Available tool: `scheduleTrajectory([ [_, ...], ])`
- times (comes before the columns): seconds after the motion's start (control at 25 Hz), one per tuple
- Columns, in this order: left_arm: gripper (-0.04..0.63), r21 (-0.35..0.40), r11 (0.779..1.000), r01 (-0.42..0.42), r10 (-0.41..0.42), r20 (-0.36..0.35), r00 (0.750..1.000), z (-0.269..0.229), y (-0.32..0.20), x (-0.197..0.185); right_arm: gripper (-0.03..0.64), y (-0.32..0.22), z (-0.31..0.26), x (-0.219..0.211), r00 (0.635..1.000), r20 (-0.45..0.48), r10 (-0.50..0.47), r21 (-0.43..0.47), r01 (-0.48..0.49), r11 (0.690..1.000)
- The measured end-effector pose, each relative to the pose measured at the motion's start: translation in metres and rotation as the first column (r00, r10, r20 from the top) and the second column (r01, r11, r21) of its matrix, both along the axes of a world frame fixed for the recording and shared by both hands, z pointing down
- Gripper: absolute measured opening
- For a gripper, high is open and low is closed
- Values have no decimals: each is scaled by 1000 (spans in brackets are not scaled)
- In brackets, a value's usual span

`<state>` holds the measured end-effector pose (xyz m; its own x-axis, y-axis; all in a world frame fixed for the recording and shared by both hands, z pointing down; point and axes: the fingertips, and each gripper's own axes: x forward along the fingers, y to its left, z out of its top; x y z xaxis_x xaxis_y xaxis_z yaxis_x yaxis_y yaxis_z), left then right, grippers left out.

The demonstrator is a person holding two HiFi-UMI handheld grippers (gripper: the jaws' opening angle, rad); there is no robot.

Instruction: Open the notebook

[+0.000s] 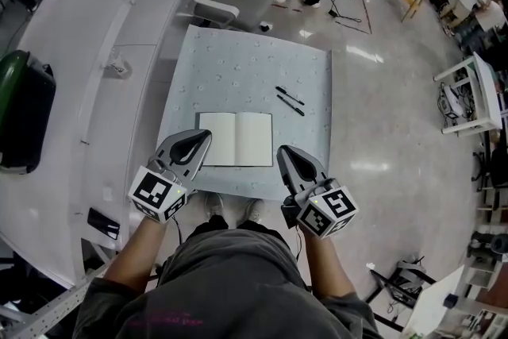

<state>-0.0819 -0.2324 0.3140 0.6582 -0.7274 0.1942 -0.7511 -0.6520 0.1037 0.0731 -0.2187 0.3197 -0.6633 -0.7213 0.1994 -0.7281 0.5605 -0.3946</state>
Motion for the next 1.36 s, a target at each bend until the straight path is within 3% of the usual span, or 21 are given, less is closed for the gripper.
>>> scheduleTrajectory([
  [1.36,2,-51,999,-9,10,15,1000,25,7,15,3,4,14,-1,1000,-8,-27,-34,27,999],
])
